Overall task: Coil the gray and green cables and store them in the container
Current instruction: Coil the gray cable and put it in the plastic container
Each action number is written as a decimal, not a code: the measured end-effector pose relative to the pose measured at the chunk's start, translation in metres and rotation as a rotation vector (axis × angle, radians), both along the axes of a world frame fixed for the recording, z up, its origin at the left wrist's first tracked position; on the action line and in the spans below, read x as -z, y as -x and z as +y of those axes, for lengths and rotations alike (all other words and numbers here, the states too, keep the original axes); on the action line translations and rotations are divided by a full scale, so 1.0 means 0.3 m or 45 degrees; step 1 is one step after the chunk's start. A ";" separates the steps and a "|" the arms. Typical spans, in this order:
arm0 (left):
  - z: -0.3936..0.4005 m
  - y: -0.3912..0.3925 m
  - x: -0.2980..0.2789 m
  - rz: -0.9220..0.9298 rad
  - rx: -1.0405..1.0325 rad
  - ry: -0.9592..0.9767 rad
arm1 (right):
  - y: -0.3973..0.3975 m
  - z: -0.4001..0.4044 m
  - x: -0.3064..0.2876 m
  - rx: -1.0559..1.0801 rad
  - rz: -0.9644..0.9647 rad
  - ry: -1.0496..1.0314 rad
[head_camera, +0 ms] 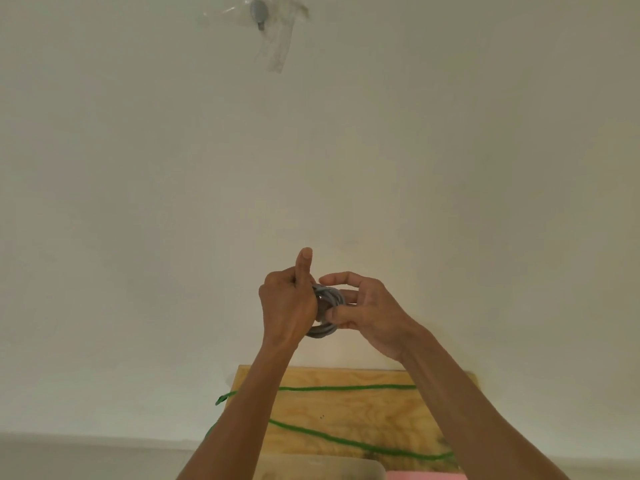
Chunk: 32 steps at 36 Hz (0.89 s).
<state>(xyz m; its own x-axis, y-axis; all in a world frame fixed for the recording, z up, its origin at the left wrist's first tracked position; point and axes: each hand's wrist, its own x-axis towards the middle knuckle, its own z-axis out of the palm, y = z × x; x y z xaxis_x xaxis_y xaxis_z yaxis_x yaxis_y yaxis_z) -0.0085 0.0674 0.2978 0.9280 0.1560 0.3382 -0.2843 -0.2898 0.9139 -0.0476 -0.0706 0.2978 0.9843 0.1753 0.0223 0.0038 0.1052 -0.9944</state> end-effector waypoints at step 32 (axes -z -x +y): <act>0.044 -0.026 0.068 0.428 0.108 0.154 | -0.005 0.040 0.096 0.457 -1.340 1.144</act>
<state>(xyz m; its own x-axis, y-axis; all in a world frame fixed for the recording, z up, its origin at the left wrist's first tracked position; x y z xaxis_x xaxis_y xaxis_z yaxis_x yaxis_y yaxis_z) -0.0008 0.0807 0.2775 0.9956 0.0940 -0.0040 0.0192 -0.1619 0.9866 -0.0461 -0.0587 0.2691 0.5724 0.2704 0.7741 0.6597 -0.7125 -0.2390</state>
